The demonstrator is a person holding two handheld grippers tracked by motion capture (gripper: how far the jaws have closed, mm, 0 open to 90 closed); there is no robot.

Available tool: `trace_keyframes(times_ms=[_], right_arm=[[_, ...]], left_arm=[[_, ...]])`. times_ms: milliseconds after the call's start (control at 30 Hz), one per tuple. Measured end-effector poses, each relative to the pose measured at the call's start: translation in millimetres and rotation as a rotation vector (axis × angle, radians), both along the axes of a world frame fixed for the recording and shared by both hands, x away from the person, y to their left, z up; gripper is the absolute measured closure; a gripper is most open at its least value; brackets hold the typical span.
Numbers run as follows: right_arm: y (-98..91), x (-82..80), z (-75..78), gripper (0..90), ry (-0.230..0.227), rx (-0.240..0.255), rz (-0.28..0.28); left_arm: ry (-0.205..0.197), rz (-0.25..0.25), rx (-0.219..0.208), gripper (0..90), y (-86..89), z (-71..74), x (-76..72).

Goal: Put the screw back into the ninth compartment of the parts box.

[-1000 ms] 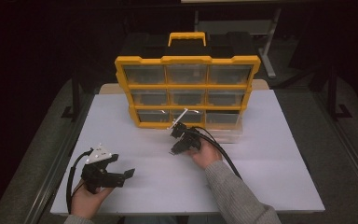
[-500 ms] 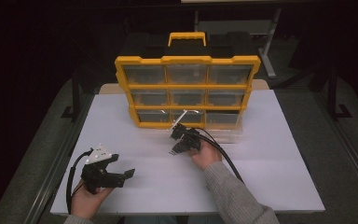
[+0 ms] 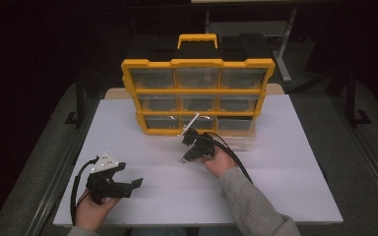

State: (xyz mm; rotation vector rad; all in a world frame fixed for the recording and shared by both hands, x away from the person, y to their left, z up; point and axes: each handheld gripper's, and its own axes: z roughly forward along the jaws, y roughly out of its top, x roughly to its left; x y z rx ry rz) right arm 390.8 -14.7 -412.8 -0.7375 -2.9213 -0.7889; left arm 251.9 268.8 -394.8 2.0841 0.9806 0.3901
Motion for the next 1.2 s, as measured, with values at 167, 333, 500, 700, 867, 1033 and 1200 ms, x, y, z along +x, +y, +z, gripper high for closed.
trace_keyframes(times_ms=[167, 333, 500, 700, 867, 1033, 1200], right_arm=[[-8.7, 2.6, 19.0, 86.8, 0.001, 0.043, 0.036], [-17.6, -3.3, 41.2, 86.8, 0.092, 0.016, -0.041], [-31.8, -0.8, 56.4, 86.8, 0.081, 0.036, -0.055], [-46.7, -0.4, 78.3, 86.9, 0.100, 0.020, -0.096], [-65.6, 13.7, 86.6, 86.8, -0.044, 0.086, 0.002], [-93.0, 18.0, 95.6, 86.9, -0.055, 0.075, -0.057], [-111.4, 19.9, 98.8, 86.8, -0.055, 0.077, -0.098]], left_arm=[[0.001, -0.005, 0.002, 15.7, -0.9, 0.1, 0.5], [0.000, -0.008, 0.003, 15.7, -0.8, 0.6, 0.4], [0.003, 0.003, -0.017, 15.7, -1.1, 0.3, -0.3], [0.002, 0.003, -0.017, 15.7, -0.9, 0.5, -0.4], [0.004, -0.004, -0.005, 15.7, 0.3, 1.2, -0.2], [0.001, -0.009, -0.001, 15.7, -0.9, 0.9, 0.4], [0.007, -0.011, -0.002, 15.7, -1.8, 0.3, 0.3]])
